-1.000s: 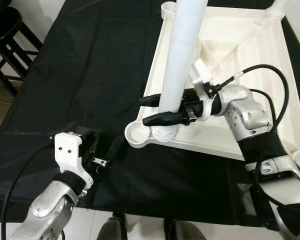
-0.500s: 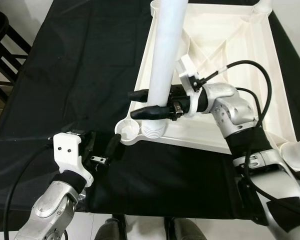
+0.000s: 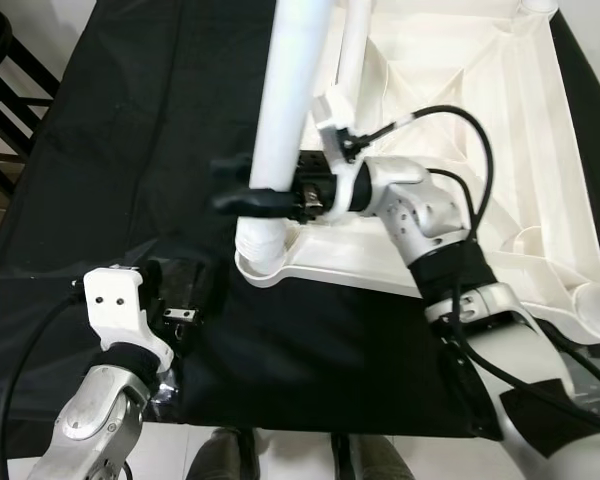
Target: Building children table
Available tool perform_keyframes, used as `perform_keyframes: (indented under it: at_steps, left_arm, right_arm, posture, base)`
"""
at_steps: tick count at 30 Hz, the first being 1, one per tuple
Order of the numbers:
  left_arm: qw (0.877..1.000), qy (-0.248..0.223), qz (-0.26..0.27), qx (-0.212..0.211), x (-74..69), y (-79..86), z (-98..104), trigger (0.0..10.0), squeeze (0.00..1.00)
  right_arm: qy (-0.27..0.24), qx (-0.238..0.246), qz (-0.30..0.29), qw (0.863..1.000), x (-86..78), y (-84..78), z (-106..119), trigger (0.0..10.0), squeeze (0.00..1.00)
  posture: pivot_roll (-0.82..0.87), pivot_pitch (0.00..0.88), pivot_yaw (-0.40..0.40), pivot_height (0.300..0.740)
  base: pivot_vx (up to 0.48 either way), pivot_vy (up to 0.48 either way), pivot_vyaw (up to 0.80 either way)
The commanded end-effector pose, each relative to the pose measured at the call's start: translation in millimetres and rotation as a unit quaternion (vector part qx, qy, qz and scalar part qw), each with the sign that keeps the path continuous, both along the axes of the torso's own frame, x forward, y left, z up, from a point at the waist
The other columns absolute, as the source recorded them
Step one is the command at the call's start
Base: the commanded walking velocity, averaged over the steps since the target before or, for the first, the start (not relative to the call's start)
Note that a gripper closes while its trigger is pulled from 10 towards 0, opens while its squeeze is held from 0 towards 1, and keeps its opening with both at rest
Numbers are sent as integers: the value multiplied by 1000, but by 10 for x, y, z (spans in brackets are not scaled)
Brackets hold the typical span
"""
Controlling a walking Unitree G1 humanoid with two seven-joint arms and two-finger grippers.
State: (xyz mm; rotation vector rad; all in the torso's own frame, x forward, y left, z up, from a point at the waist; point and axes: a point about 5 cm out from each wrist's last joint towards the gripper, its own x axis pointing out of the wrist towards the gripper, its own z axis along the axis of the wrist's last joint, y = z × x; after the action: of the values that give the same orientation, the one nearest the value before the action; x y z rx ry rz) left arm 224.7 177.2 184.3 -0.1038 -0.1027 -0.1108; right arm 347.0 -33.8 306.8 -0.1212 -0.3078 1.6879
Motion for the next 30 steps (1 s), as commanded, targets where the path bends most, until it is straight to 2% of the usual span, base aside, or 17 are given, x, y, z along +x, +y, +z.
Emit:
perform_keyframes:
  at_steps: [1,9,18,22,23,24,26,30]
  left_arm:
    - [1000,9,20,4,-59,66,-49,10000,0]
    - [1000,9,17,4,-79,25,-64,10000,0]
    - [1000,9,16,17,-71,8,-65,10000,0]
    - [1000,9,17,20,-67,15,-72,10000,0]
    - [1000,10,18,21,-63,19,-79,10000,0]
    - [1000,10,18,21,-63,19,-79,10000,0]
    - [1000,10,18,23,-53,26,-87,10000,0]
    - [999,10,19,25,-47,29,-91,10000,0]
  right_arm:
    - [-15,-30,25,999,-54,89,-74,10000,0]
    - [-14,-94,77,992,-95,-42,-175,10000,0]
    - [-16,-99,69,993,-28,-151,-116,10000,0]
    - [-7,-67,58,996,17,-201,23,10000,0]
    - [8,-33,57,998,33,-222,135,10000,0]
    - [8,-33,57,998,33,-222,135,10000,0]
    - [38,24,66,997,43,-271,313,10000,0]
    - [47,35,67,996,55,-300,349,10000,0]
  posture:
    - [69,409,-17,740]
    - [60,404,-24,740]
    - [61,405,-21,740]
    - [62,404,-19,740]
    - [61,403,-18,740]
    - [61,403,-18,740]
    - [61,403,-18,740]
    - [60,403,-17,740]
  base:
    - [0,0,0]
    - [0,0,0]
    - [0,0,0]
    - [0,0,0]
    - [0,0,0]
    - [0,0,0]
    - [0,0,0]
    - [0,0,0]
